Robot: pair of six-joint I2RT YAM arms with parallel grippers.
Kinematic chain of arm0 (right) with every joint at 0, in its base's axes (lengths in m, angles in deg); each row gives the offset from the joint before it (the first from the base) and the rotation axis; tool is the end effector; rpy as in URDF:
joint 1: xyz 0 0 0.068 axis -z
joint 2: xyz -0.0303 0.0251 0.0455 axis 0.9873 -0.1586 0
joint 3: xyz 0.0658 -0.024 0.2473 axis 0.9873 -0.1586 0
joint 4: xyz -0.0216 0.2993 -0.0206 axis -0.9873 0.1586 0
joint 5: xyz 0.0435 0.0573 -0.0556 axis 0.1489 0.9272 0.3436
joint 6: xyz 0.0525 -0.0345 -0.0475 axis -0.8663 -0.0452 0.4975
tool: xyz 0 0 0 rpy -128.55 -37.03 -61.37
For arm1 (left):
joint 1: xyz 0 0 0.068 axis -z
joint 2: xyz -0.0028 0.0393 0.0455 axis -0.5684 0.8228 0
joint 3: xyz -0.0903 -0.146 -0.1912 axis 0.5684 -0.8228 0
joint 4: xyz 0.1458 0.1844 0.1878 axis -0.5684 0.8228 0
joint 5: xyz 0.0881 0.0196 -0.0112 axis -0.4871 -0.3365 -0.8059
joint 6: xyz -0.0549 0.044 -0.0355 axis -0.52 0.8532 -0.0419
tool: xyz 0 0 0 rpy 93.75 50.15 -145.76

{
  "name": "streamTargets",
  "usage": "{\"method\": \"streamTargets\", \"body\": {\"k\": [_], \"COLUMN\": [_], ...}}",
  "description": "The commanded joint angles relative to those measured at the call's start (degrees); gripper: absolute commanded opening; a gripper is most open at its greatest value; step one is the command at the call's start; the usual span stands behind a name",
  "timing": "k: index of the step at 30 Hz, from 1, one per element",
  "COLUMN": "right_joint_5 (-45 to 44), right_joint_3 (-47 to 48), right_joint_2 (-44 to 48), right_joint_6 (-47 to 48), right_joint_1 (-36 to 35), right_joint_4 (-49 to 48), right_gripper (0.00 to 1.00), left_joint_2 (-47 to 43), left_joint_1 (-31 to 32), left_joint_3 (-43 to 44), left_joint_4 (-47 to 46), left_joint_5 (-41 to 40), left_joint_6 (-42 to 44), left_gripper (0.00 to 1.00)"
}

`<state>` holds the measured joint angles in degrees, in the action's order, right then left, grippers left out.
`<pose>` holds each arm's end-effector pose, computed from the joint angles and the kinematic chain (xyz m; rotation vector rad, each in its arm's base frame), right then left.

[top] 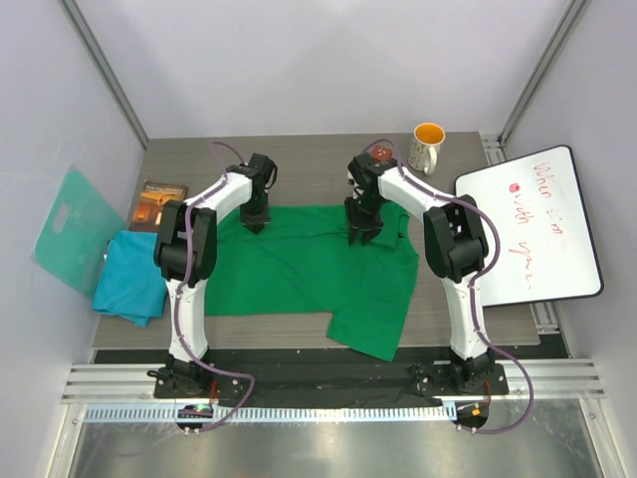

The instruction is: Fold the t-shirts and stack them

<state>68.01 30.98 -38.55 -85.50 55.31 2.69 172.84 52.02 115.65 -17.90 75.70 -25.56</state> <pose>0.4230 0.2154 0.1178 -0.2174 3.0205 0.3428 0.4491 -0.1280 0.0995 -0.1468 2.8393 0.1186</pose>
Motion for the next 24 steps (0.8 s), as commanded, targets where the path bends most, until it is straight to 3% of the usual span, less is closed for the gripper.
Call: {"method": "streamTargets", "body": {"k": [1,24], "right_joint_5": [-0.42,-3.85], "right_joint_3": [2.53,4.81], "right_joint_2": [0.25,-3.88], "right_joint_6": [1.32,2.55], "right_joint_1": [-0.37,-1.07], "right_joint_4": [-1.62,-2.86], "right_gripper": [0.43,0.42], "left_joint_2": [0.94,1.38], "left_joint_1": [-0.07,-0.07], "left_joint_3": [-2.53,-2.62], "left_joint_4": [3.29,3.38], "left_joint_5": [1.89,2.15], "left_joint_6": [0.2,0.2], "left_gripper": [0.01,0.02]}}
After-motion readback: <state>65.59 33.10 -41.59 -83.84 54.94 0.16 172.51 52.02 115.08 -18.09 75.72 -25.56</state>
